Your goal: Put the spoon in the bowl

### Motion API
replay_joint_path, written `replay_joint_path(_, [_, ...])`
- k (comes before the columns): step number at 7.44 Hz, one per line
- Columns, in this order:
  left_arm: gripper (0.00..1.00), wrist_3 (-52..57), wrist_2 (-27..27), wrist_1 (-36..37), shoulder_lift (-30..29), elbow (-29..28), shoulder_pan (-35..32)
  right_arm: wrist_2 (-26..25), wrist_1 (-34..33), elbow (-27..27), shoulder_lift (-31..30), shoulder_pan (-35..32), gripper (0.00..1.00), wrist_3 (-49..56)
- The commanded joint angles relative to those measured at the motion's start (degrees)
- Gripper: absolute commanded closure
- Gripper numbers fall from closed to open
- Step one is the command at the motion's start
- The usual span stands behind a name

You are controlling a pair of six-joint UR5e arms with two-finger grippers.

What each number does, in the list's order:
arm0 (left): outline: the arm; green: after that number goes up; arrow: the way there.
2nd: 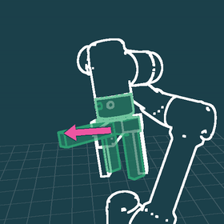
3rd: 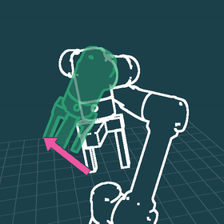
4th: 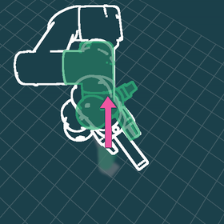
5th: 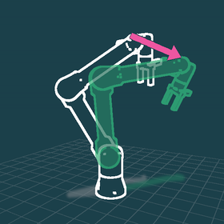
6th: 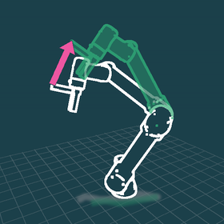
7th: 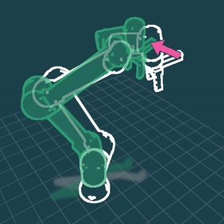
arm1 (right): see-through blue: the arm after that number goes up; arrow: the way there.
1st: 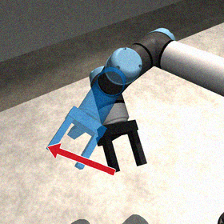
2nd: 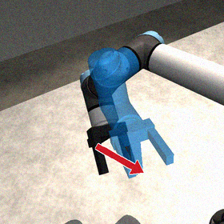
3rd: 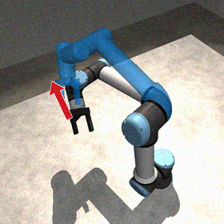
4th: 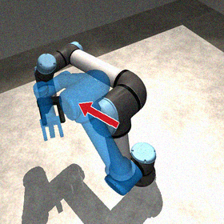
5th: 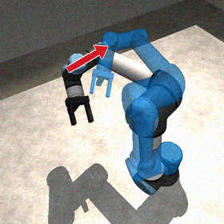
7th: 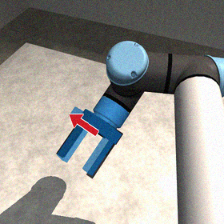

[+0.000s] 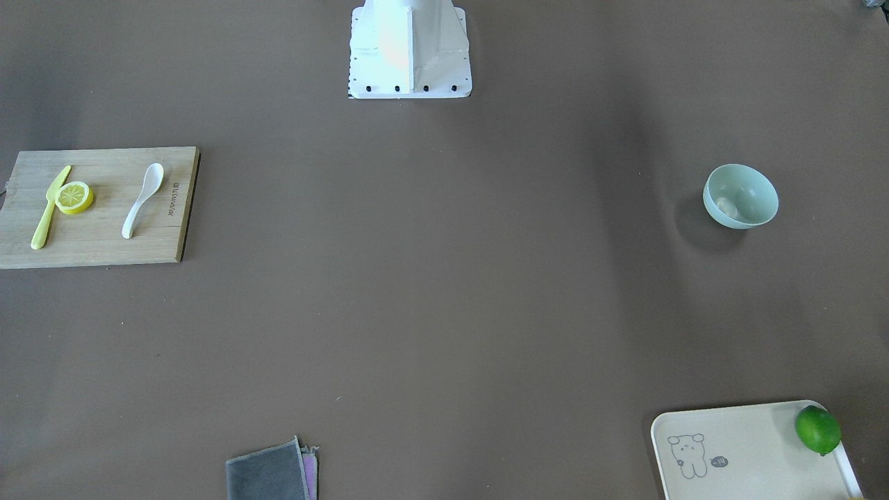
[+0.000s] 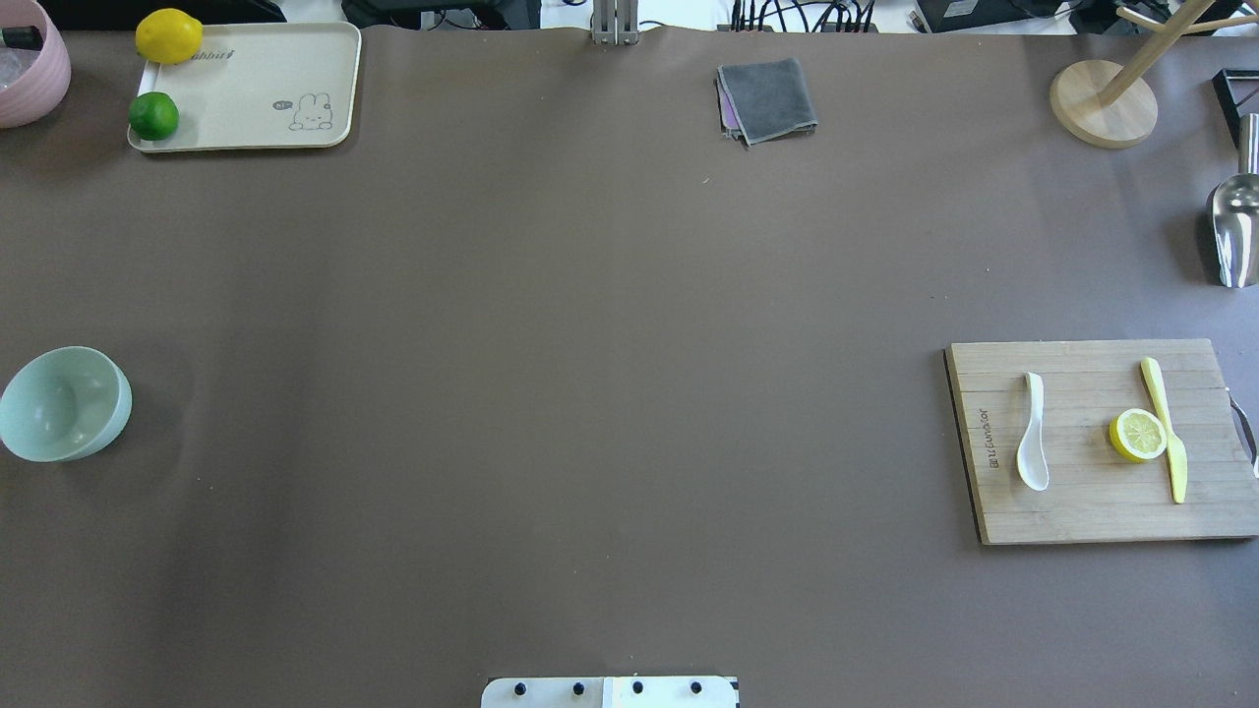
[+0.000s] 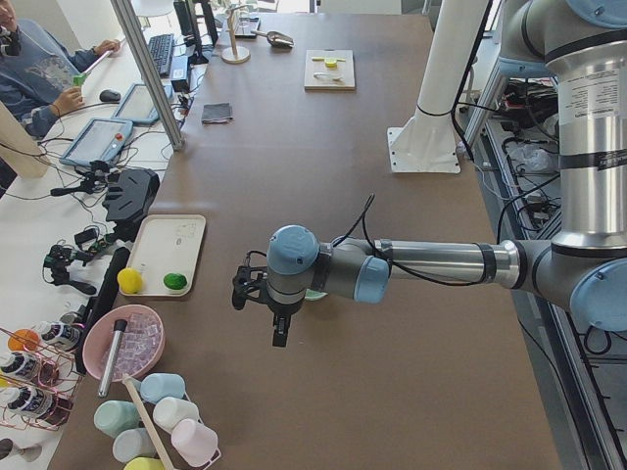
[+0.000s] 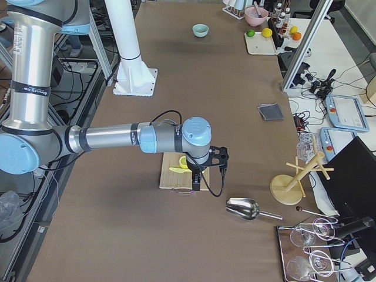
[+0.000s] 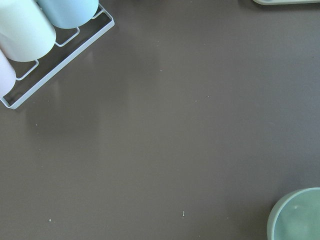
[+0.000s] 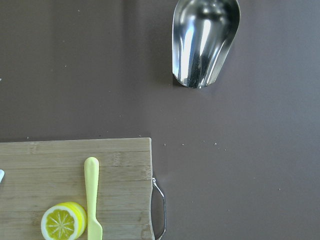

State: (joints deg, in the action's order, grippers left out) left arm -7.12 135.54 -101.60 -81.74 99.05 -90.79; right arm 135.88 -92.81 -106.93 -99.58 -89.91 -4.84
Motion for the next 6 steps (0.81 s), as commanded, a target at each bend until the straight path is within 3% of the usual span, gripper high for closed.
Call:
replay_joint_path(1, [0.02, 0.0, -0.2, 0.2, -0.1, 1.2, 0.2, 0.0, 0.0, 0.0, 0.0, 0.0, 0.0, 0.0])
replay_joint_path(6, [0.02, -0.1, 0.1, -0.3, 0.8, 1.6, 0.1, -0.1, 0.1, -0.1, 0.1, 0.0, 0.0, 0.1])
